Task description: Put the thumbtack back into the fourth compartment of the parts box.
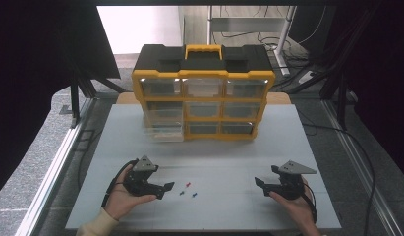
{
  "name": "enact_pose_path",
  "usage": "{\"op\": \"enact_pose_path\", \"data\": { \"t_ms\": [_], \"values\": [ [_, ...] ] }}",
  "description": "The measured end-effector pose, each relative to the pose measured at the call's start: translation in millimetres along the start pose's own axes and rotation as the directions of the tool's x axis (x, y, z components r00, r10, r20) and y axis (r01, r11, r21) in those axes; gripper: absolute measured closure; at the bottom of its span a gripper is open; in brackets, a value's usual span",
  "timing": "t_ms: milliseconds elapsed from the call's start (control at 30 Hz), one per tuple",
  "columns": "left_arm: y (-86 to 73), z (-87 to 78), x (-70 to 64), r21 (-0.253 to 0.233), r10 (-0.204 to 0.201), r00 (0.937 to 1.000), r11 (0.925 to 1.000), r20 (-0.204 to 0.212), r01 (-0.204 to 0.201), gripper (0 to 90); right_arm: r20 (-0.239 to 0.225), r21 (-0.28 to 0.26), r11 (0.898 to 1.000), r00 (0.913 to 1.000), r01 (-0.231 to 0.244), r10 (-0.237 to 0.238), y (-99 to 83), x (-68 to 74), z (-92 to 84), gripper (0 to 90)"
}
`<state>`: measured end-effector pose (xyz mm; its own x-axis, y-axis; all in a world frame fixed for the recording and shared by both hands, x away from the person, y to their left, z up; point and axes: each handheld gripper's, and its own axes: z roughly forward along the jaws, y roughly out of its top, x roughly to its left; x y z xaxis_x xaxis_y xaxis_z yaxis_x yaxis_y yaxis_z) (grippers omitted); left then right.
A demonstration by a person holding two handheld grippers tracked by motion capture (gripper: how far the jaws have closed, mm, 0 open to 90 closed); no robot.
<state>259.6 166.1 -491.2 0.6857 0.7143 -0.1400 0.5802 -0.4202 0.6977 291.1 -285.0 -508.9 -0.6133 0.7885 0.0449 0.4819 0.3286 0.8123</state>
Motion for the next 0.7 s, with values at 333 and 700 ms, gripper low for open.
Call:
{"op": "enact_pose_path", "data": {
  "t_ms": [333, 700],
  "values": [
    [5.8, 9.2, -4.9, 0.058, 0.038, 0.9985, 0.9975, 0.04, -0.041, 16.0, -0.005, 0.016, 1.0, 1.0, -0.002, 0.002, -0.9, -0.7, 2.3, 17.8],
    [8.2, 26.2, -14.2, 0.135, 0.089, 0.9919, 0.9857, 0.09, -0.101, 16.0, -0.005, 0.035, 0.999, 1.0, -0.003, 0.003, -2.3, -1.4, 3.8, 17.7]
  ]
}}
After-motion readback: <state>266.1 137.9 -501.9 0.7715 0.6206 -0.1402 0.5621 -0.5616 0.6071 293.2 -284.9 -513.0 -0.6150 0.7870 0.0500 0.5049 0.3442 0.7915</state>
